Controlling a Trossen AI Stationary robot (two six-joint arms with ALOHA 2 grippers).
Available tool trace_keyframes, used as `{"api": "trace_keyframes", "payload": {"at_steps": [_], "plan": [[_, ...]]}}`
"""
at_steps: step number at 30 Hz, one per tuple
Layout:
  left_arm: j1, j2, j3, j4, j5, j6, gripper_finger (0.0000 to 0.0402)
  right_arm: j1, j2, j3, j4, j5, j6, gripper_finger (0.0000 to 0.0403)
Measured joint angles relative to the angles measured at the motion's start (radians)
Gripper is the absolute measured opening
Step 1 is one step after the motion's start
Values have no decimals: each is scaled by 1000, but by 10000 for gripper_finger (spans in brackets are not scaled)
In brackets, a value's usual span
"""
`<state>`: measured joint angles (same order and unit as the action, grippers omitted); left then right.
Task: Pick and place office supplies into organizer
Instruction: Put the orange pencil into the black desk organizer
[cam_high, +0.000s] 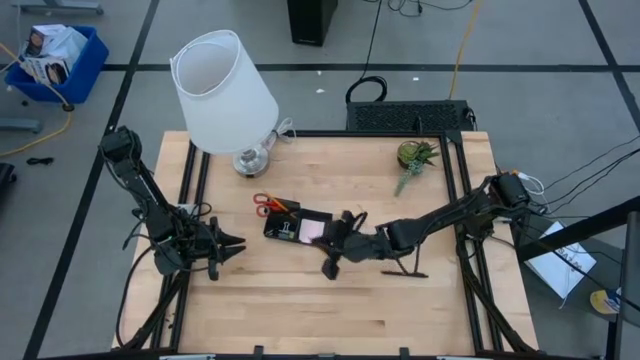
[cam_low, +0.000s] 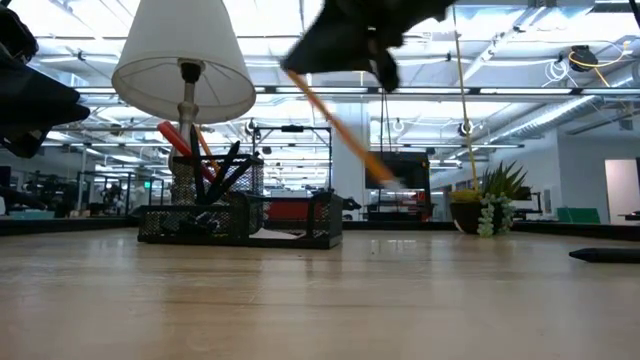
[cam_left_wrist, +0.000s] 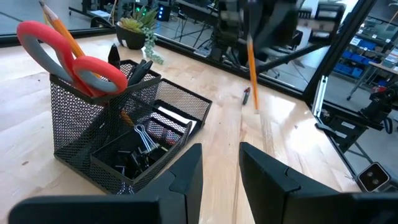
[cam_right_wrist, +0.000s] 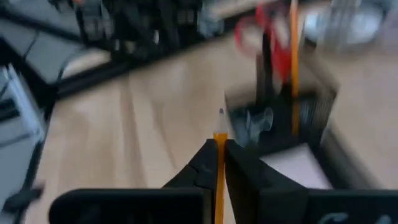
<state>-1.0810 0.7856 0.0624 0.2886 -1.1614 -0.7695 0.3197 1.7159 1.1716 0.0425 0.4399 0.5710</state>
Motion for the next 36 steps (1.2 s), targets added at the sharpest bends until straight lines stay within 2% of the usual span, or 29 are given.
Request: {"api": "trace_keyframes", "payload": {"at_steps": [2, 8, 15, 20, 24, 27, 30, 36], "plan": [[0, 0, 0, 0, -1, 1, 108, -16, 18, 0, 117, 35, -102, 15], [0, 0, 0, 0, -4, -2, 108, -69, 83, 0, 487, 38, -377, 15], [0, 0, 0, -2, -2, -1, 108, -115, 98, 0, 816, 32, -646, 15], [0, 0, 0, -4, -2, 1, 108, -169, 124, 2, 915, 25, -686, 15], [0, 0, 0, -5, 2, 1, 108, -222, 187, 0, 1041, -44, -683, 15], [0, 0, 0, -5, 4, -8, 108, -247, 239, 0, 1098, -51, -725, 15], [0, 0, 0, -8, 10, -13, 108, -257, 270, 0, 1121, -50, -757, 15], [0, 0, 0, -23, 10, -13, 108, -258, 297, 0, 1119, -51, -724, 15]]}}
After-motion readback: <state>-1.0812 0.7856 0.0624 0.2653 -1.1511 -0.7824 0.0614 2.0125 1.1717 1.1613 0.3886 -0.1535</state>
